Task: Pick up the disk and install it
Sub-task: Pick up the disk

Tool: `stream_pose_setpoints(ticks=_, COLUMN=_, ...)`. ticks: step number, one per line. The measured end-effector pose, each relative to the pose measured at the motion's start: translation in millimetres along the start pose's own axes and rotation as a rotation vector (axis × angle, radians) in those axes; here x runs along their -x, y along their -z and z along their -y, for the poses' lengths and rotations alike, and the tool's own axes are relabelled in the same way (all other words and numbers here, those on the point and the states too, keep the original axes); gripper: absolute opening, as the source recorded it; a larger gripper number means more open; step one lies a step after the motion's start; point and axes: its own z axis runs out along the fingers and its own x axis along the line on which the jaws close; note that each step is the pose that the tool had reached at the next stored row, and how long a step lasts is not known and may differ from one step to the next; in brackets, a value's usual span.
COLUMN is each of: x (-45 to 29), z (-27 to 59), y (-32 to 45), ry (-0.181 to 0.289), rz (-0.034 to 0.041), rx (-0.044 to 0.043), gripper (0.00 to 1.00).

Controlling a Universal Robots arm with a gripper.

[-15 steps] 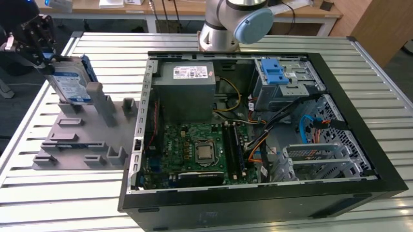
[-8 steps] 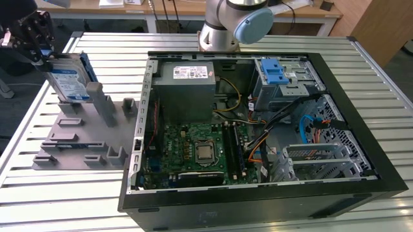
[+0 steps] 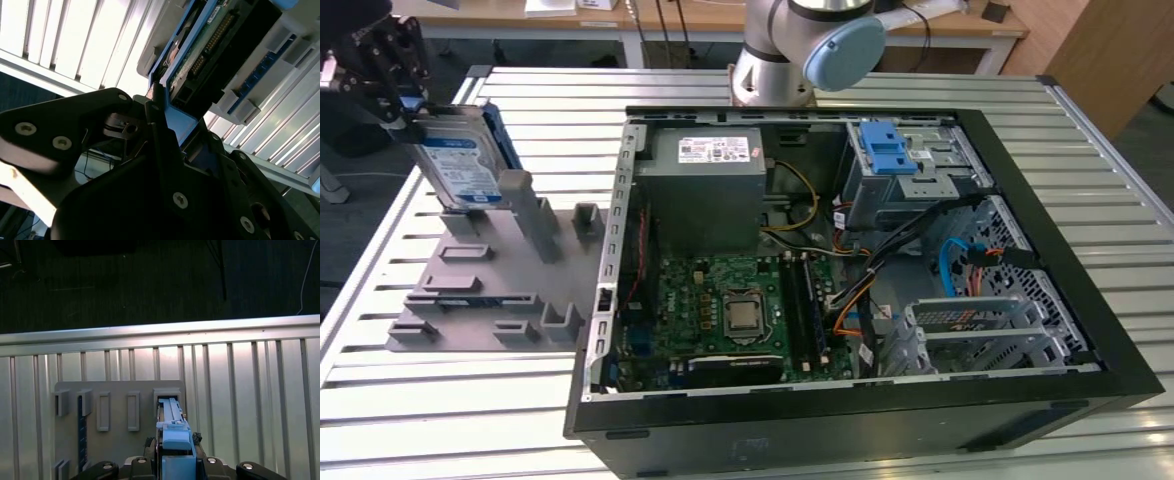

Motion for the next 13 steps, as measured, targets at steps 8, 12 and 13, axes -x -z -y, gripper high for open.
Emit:
stream_pose_setpoints(ticks=8, x=0.1, z=-0.1, y=7.8, ry=0.0, rz=0.0, rx=0.0, gripper=0.36)
stream_pose_setpoints(ticks=12, x=0.4, z=-0.2, y=10.8, ry=0.0, rz=0.0, rx=0.0001, gripper=0.36)
stream_pose_setpoints(ticks=13, x=0.4, z=-0.2, y=11.4, ry=0.0, rz=0.0004, rx=0.0, gripper=0.36)
